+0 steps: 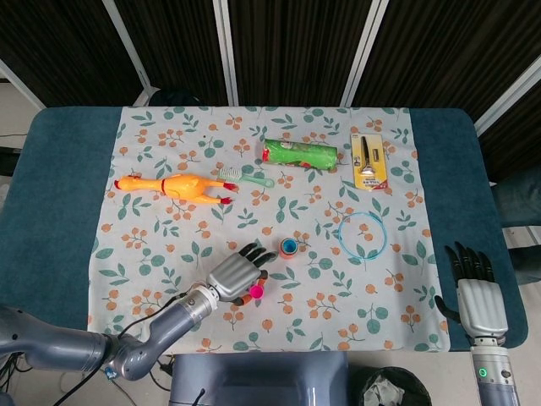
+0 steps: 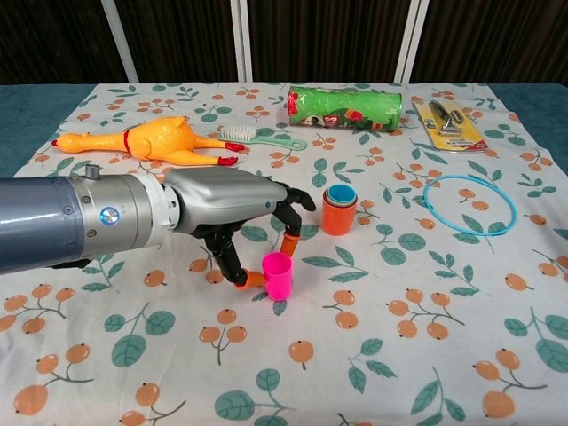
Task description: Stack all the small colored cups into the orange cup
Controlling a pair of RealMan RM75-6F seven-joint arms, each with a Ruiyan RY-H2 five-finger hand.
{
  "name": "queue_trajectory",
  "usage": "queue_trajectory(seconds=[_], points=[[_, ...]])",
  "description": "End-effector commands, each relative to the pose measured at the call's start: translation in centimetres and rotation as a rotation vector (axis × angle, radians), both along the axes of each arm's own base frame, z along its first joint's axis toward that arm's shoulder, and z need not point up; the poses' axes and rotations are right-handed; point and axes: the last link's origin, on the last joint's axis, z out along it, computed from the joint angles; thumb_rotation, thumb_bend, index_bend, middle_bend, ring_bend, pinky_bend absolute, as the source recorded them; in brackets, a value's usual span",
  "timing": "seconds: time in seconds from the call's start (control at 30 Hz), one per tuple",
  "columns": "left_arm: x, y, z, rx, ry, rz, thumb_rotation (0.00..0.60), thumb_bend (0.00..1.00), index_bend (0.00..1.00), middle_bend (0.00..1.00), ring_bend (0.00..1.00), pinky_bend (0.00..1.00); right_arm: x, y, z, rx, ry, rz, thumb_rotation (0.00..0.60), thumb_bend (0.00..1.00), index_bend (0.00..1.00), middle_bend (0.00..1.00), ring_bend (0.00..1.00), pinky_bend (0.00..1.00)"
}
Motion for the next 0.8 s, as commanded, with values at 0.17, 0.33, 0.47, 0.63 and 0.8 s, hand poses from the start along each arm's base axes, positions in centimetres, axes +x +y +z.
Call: queue_trajectory(seconds=[0.17, 0.33, 0.47, 0.63, 0.8], points=[[0.8, 1.0, 1.9, 0.045, -0.084, 0.023, 0.600, 0.31, 0.49, 0.05, 0.00, 0.00, -0.1, 0.0, 0.1, -0.005, 0.002, -0.003, 0.600, 0.34, 0.01, 0.00, 0.00, 0.02], [2.1, 2.6, 3.6, 0.110, -0.163, 0.030, 0.600, 0.31, 0.50, 0.06, 0.00, 0.00, -0.1, 0.0, 0.1, -0.009, 0.004, -0.007, 0.600, 0.34, 0.01, 0.00, 0.00, 0.02], [3.4, 4.3, 4.6, 0.153, -0.221, 0.054, 0.600, 0.31, 0.50, 0.06, 0.00, 0.00, -0.1, 0.0, 0.1, -0.010, 0.006, -0.008, 0.600, 0.34, 0.01, 0.00, 0.00, 0.02], [4.5, 6.2, 4.8, 0.192, -0.254, 0.082, 0.600, 0.31, 0.51, 0.07, 0.00, 0.00, -0.1, 0.0, 0.0, -0.007, 0.007, -0.008, 0.600, 0.34, 0.01, 0.00, 0.00, 0.02], [4.9, 7.1, 4.1, 0.179, -0.257, 0.111, 0.600, 0.31, 0.51, 0.07, 0.00, 0.00, -0.1, -0.1, 0.1, -0.010, 0.003, -0.010, 0.600, 0.34, 0.01, 0.00, 0.00, 0.02]])
